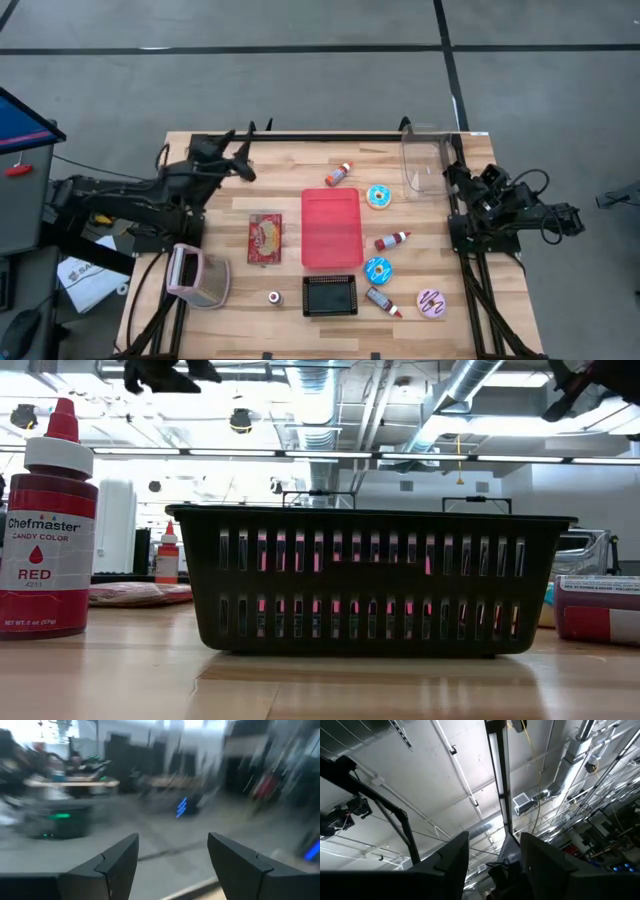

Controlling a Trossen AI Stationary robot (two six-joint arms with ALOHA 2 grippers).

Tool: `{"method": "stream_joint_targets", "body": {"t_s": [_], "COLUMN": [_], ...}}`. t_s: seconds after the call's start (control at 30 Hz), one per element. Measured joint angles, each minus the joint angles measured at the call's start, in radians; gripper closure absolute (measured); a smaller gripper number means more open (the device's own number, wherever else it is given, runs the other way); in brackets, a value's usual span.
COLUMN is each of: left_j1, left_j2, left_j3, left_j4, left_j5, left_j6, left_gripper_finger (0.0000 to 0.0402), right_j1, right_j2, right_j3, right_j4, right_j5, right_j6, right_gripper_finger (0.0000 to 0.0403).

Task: Pick & Place Food Item
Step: Put the left orange food coloring bottle into the transparent bin

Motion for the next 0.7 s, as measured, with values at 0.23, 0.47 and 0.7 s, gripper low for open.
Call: {"method": "stream_joint_targets", "body": {"t_s": [0.23,0.47,0.7], "left_j1": [0.097,0.275,0.290], "left_j2": [0.056,0.082,0.124], "left_j3": [0.267,0.301,0.300], "left_j4": [-0.831,-1.186,-1.358], "left_j5": [0.096,0.501,0.753], "left_j6": [-0.389,-0.661,-0.753], "left_gripper_finger": [0.0166,0.0166,0.0163], "right_j1": [0.000,0.000,0.002], "right_j2": [0.000,0.000,0.000], "right_j3": [0.001,0.002,0.002], "right_j4": [0.000,0.000,0.000], "right_j5": [0.049,0.060,0.061], "right_j6": [-0.008,-0.008,-0.003], "right_gripper_finger": [0.0233,0.0233,0.0233]}}
